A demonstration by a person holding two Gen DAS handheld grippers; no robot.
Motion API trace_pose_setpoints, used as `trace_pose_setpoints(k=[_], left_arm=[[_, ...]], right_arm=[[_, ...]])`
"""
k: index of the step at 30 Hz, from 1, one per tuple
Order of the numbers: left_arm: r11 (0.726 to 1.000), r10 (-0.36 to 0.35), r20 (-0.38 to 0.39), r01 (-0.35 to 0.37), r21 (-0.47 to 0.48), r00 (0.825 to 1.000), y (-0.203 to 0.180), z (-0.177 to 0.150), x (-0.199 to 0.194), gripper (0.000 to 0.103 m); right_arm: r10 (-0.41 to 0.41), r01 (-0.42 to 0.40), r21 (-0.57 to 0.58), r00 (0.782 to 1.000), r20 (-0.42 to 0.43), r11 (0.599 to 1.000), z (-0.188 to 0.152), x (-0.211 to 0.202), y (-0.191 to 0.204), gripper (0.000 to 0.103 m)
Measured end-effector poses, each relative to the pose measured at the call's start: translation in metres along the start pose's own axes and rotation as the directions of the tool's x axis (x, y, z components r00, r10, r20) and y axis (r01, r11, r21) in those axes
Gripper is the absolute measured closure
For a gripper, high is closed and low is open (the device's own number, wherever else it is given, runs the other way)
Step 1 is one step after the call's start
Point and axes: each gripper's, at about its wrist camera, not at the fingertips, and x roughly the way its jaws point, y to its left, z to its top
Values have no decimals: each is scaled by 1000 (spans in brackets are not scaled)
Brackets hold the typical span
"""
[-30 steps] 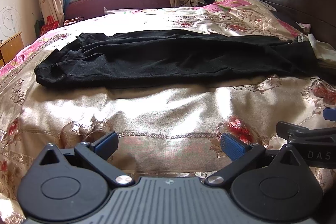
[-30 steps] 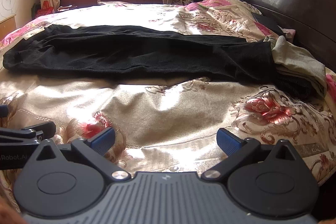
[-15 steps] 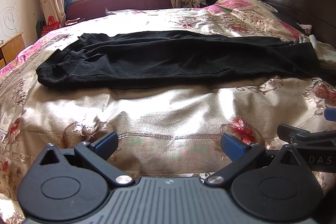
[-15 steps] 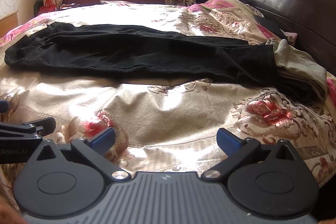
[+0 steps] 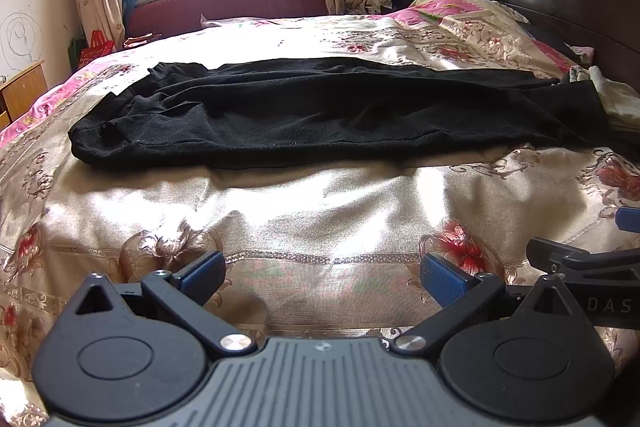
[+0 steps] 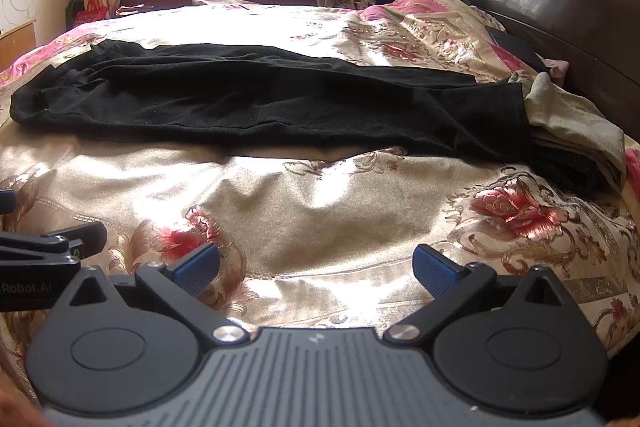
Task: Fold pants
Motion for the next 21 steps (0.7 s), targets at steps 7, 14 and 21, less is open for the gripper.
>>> trace_pose_setpoints(k=[7,14,21], left_arm=[[1000,-1,1,1,0,1000,0,0,0,0],[1000,-3,1,3,1,1000,0,-1,0,0],[1000,-6,2,6,3,1000,-1,-1,-1,0]], right_arm=[[0,0,-1,1000,-2,1000,0,1,0,1],[0,0,-3,1000,-3,1000,0,1,1,1],[1,-1,-3,1000,-3,1000,-1,1,1,1]])
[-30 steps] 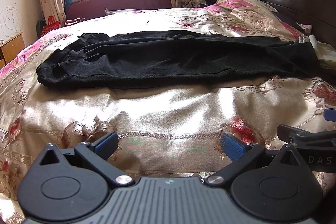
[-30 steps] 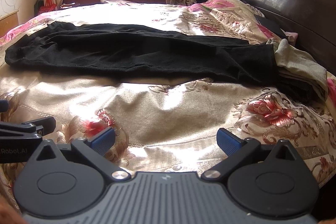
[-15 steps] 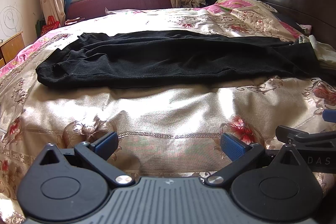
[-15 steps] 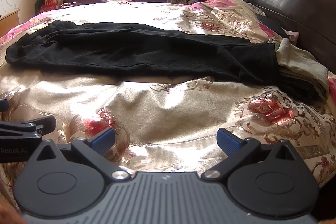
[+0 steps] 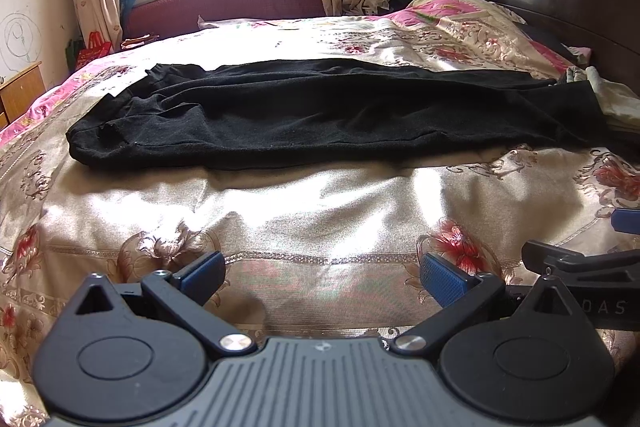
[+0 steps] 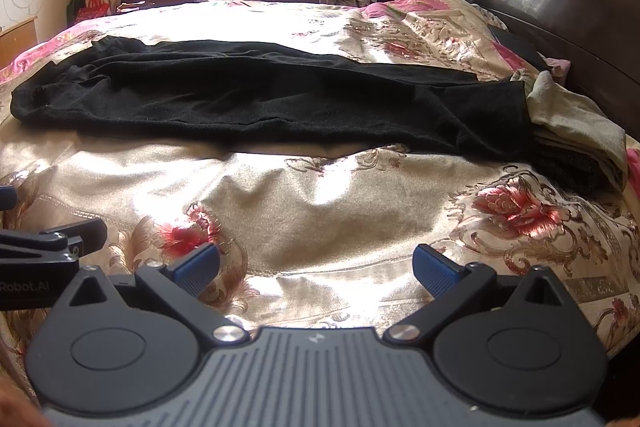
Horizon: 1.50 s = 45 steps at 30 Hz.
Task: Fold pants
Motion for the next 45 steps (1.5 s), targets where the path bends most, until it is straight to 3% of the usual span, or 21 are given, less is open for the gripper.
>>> trace_pose_setpoints(k=[45], left_arm=[[1000,-12,20,11,19,1000,-2,2,-2,0]], right_arm=[[6,-6,-15,1000,-14,1000,0,3,2,1]])
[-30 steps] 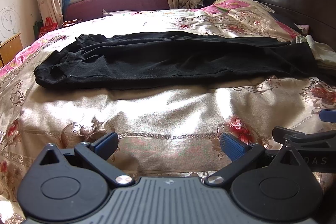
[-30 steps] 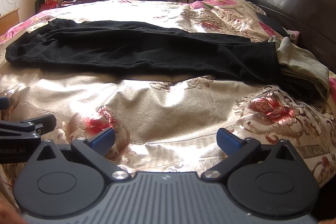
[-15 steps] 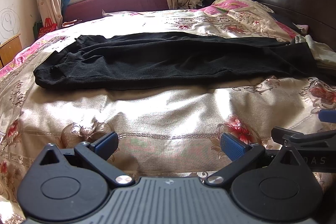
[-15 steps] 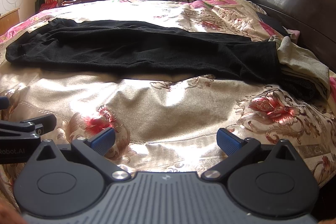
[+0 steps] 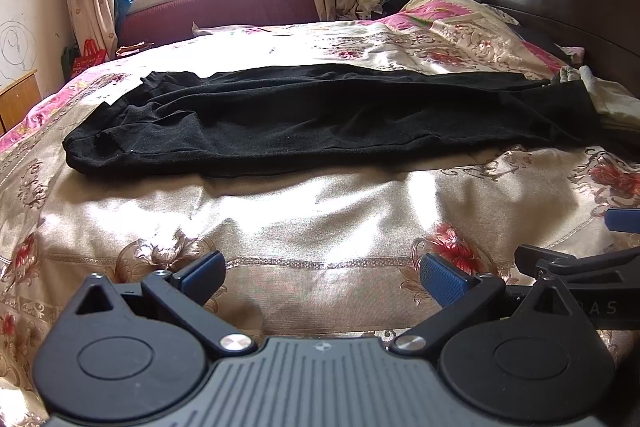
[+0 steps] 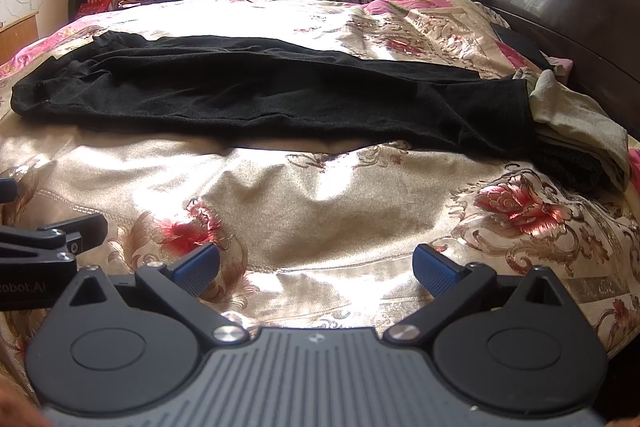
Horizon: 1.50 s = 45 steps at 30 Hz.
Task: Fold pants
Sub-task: 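Close the left gripper on the pants waistband while the right gripper grasps the waistband beside it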
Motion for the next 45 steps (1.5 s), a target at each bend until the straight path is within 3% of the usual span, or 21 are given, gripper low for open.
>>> trace_pose_setpoints(k=[7,15,22,26,28,30,34,38,40,45], left_arm=[[999,43,53,-44,14,998,19,16,2,0],[983,183,48,-182,-23,982,107,60,51,0],[928,299,-47,-302,-218,953,216,83,118,0],[893,324,-114,-343,-291,939,253,79,138,0],[885,320,-145,-350,-307,936,267,79,151,0],[889,300,-166,-338,-308,940,274,81,163,0],[898,284,-172,-324,-297,943,277,89,173,19],[902,262,-189,-310,-300,946,288,102,178,39],[894,233,-200,-291,-341,952,294,103,180,40],[902,231,-215,-292,-319,949,293,105,192,39]], right_arm=[[76,-75,-7,997,20,997,26,8,9,1],[193,-185,-150,980,42,971,86,53,56,1],[361,-336,-351,933,7,874,131,110,140,1],[438,-423,-412,897,-63,807,137,132,179,2],[437,-431,-444,894,-94,786,134,140,193,3],[431,-436,-471,894,-126,767,130,146,203,8],[433,-433,-484,893,-120,760,135,149,214,15],[454,-479,-438,875,-167,761,151,154,220,47],[456,-494,-405,869,-194,769,156,158,223,51],[423,-462,-409,886,-187,787,157,160,234,49]])
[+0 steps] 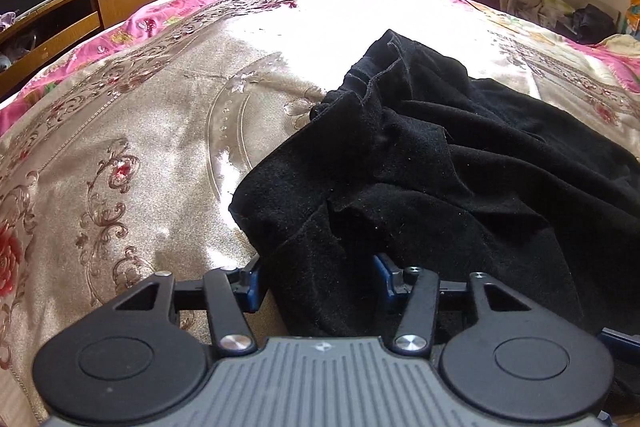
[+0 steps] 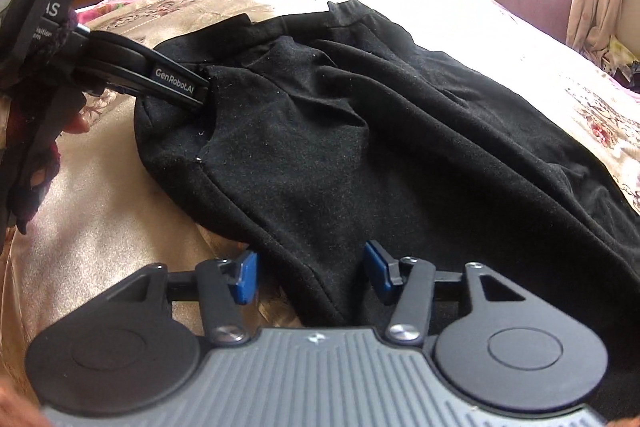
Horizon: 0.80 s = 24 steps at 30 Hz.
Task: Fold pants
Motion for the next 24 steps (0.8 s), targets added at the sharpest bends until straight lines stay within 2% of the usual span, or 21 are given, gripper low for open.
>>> trace_pose_setpoints(k=[1,2,3,4,5,7,9,15,19,22,24], left_arm=[[1000,-9,-5,9,-7,1000,2,1,2,39],[1000,-20,-6,20,-15,1000,4,3,3,41],[999,-37,-4,37,-33,999,9,5,3,44],[998,-47,-4,47,-49,999,13,6,2,55],[995,-70,-3,69,-78,998,22,7,0,63],[982,-123,6,123,-144,992,40,8,-5,66],[979,-123,6,122,-160,992,54,9,-11,66],[988,-111,30,114,-108,993,70,8,-24,68],[987,-96,20,98,-128,995,94,4,-37,68],[994,-46,-1,46,-99,999,110,-3,-50,68],[997,6,-32,-8,-71,999,119,-12,-53,67]], right_arm=[[-3,3,3,1000,-4,1000,1,1,1,49],[-5,5,10,1000,-10,1000,3,2,2,53],[15,-15,22,1000,-17,1000,5,1,4,61],[28,-27,34,999,-27,999,7,0,6,78],[20,-18,41,999,-40,999,9,-2,11,83],[2,0,32,999,-53,999,12,-5,21,88],[25,-22,39,998,-65,999,14,-9,29,89],[93,-93,7,992,-82,996,17,-16,55,91],[175,-177,-15,979,-101,984,16,-22,74,91],[235,-240,-38,966,-112,970,16,-27,94,92],[246,-255,-62,961,-123,965,14,-26,108,91]])
